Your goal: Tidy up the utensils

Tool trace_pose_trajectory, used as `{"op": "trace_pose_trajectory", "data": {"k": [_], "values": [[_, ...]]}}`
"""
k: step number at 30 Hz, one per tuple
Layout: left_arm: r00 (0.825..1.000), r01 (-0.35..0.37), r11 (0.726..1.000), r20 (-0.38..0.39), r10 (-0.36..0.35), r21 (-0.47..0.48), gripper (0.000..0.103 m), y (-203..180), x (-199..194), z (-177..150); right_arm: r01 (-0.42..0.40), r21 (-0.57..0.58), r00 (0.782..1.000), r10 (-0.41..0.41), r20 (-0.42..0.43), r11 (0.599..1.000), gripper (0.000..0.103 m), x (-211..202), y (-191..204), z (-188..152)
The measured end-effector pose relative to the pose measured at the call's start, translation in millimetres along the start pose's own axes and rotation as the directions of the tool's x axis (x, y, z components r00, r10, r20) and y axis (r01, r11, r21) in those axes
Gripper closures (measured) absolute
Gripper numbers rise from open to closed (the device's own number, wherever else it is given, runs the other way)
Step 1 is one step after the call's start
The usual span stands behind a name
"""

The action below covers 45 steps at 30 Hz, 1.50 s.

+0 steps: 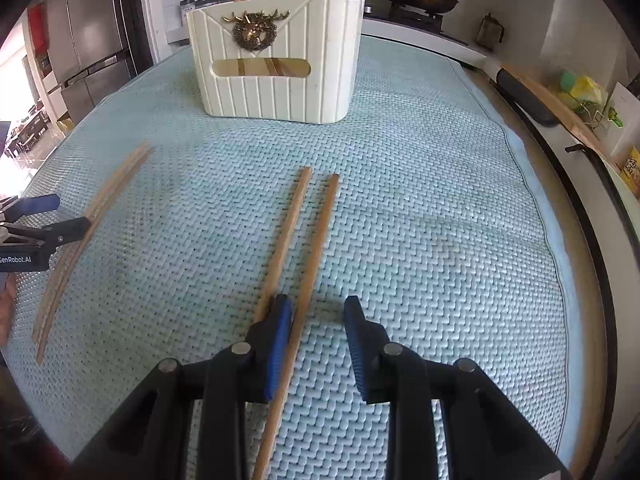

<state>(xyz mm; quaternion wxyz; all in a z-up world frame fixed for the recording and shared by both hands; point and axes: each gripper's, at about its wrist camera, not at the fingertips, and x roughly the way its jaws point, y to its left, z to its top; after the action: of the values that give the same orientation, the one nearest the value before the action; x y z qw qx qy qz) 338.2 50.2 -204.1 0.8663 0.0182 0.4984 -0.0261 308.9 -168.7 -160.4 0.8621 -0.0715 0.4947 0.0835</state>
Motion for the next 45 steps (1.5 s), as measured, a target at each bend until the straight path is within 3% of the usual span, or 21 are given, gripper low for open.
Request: {"op": "trace_pose_trajectory", "data": {"k": [7,9,11,13,16,20,25,27,28,29,30,32,33,37,41,45], "values": [[1.000,0.012,1.000,0.009,-0.012,0.009,0.000,2.7,1.1,-3.5,-0.031,-0.007,1.000,0.031,-0.001,0.999,0.070,2.8,-8.2,4.3],[1.000,0.019,1.000,-0.001,-0.019,0.014,0.000,1.6,0.9,-3.0,-0.011,0.002,1.000,0.011,-0.002,1.000,0.059,3.6,-10.0,5.3],[0.999,0.020,1.000,-0.033,-0.020,0.012,0.000,3.6,6.8,8.6,0.010,0.035,0.999,-0.009,-0.040,0.999,0.033,9.3,-15.2,12.4],[0.999,0.015,1.000,-0.049,-0.014,0.011,0.000,5.0,12.3,18.3,-0.002,0.056,0.997,0.006,-0.081,0.998,0.025,17.1,-22.2,21.7],[0.997,0.023,0.999,-0.072,-0.022,0.022,0.000,6.8,21.1,32.9,-0.011,0.017,0.996,0.013,-0.092,1.000,0.031,21.8,-19.3,32.0],[0.991,0.038,0.999,-0.129,-0.033,0.038,0.000,8.5,31.5,51.3,-0.035,-0.033,0.994,0.031,-0.106,0.999,0.076,25.9,-8.5,50.7],[0.987,0.052,0.995,-0.156,-0.039,0.079,0.004,-1.7,41.2,68.0,-0.042,-0.076,0.992,0.033,-0.122,0.996,0.080,41.2,4.1,78.1],[0.987,0.062,0.993,-0.151,-0.047,0.100,0.013,-7.7,41.0,73.9,-0.057,-0.069,0.990,0.047,-0.132,0.996,0.085,46.7,6.6,87.9],[0.988,0.060,0.992,-0.149,-0.044,0.109,0.023,-10.1,39.7,77.0,-0.054,-0.072,0.990,0.044,-0.137,0.996,0.093,49.5,7.3,92.3],[0.987,0.072,0.991,-0.149,-0.054,0.113,0.041,-13.5,39.1,81.2,-0.048,-0.078,0.990,0.037,-0.137,0.996,0.096,51.6,8.0,95.6],[0.987,0.075,0.990,-0.147,-0.057,0.117,0.052,-16.4,37.3,82.5,-0.052,-0.081,0.989,0.040,-0.142,0.995,0.097,53.1,9.4,97.5],[0.988,0.086,0.990,-0.141,-0.070,0.114,0.087,-18.6,35.8,84.9,-0.052,-0.084,0.990,0.041,-0.138,0.995,0.098,54.2,10.7,99.5],[0.985,0.114,0.988,-0.141,-0.100,0.101,0.096,-17.3,36.4,86.0,-0.056,-0.080,0.990,0.045,-0.134,0.995,0.098,54.0,10.1,99.6],[0.982,0.166,0.985,-0.098,-0.160,0.056,0.099,-8.8,33.2,84.5,-0.089,-0.006,0.992,0.088,-0.088,0.996,0.098,49.9,-4.4,100.1],[0.981,0.192,0.981,-0.005,-0.192,0.029,0.099,-7.1,-2.7,82.9,-0.154,0.056,0.988,0.153,0.029,0.986,0.098,17.4,-18.8,98.4],[0.967,0.228,0.973,0.110,-0.229,0.029,0.099,-3.1,-54.2,79.8,-0.200,0.074,0.970,0.187,0.158,0.977,0.098,-31.8,-25.8,96.9]]}}
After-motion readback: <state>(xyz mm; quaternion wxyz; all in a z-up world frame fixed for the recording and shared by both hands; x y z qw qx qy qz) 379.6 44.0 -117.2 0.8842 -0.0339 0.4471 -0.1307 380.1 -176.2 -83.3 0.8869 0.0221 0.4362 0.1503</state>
